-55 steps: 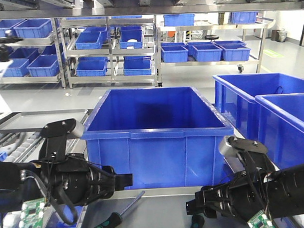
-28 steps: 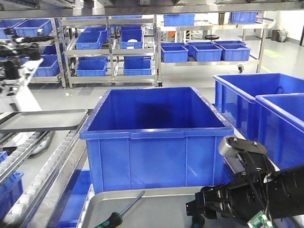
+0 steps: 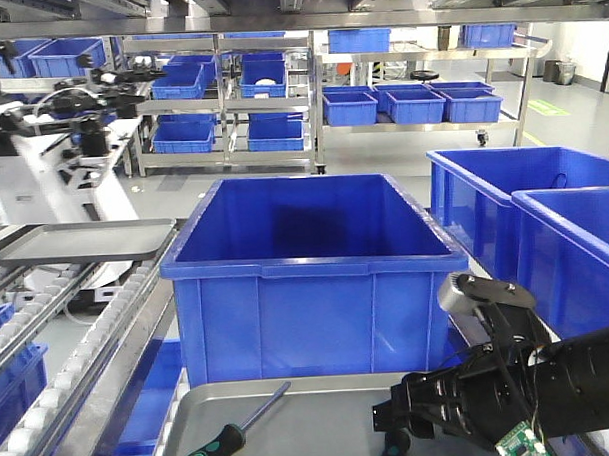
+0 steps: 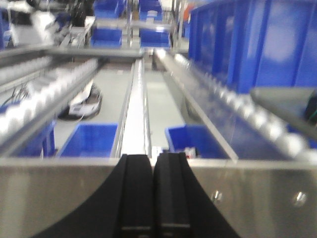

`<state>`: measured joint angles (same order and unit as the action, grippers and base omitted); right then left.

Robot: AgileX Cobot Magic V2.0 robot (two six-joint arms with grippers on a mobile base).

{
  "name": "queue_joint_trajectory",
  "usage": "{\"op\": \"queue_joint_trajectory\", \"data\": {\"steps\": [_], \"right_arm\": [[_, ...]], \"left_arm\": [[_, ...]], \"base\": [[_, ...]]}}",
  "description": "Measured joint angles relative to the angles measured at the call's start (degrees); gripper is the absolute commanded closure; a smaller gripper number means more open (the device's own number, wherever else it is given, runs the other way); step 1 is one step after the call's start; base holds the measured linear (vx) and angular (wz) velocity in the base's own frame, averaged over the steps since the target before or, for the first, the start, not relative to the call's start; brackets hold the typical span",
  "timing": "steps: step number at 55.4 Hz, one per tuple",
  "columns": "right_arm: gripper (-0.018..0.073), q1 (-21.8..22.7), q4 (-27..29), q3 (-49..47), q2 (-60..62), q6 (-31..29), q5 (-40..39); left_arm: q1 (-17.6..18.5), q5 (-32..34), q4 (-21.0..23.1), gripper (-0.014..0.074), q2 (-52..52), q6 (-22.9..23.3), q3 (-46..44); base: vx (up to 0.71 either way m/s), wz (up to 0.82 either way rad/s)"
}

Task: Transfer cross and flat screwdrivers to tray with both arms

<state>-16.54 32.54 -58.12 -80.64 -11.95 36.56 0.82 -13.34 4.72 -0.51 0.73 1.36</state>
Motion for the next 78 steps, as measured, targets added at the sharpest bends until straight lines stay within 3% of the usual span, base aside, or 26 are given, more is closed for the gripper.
{"op": "queue_joint_trajectory", "data": {"steps": [50, 65, 78], "right_arm": [[-0.0004, 0.00, -1.94, 1.24, 3.83, -0.05, -1.60], [0.0186, 0.00, -10.54, 17.94, 28.64, 1.90, -11.02], [0.0475, 0.00, -22.78, 38.53, 55.56, 5.31, -18.89]], "left_arm": [[-0.10, -0.86, -0.05, 0.0602, -0.12, 0.02, 0.21], [-0.10, -0.86, -0.05, 0.0602, -0.12, 0.02, 0.21], [-0.10, -0.86, -0.05, 0.0602, -0.12, 0.02, 0.21]], "base": [[0.00, 0.00], [0.00, 0.00], [0.00, 0.00]]}}
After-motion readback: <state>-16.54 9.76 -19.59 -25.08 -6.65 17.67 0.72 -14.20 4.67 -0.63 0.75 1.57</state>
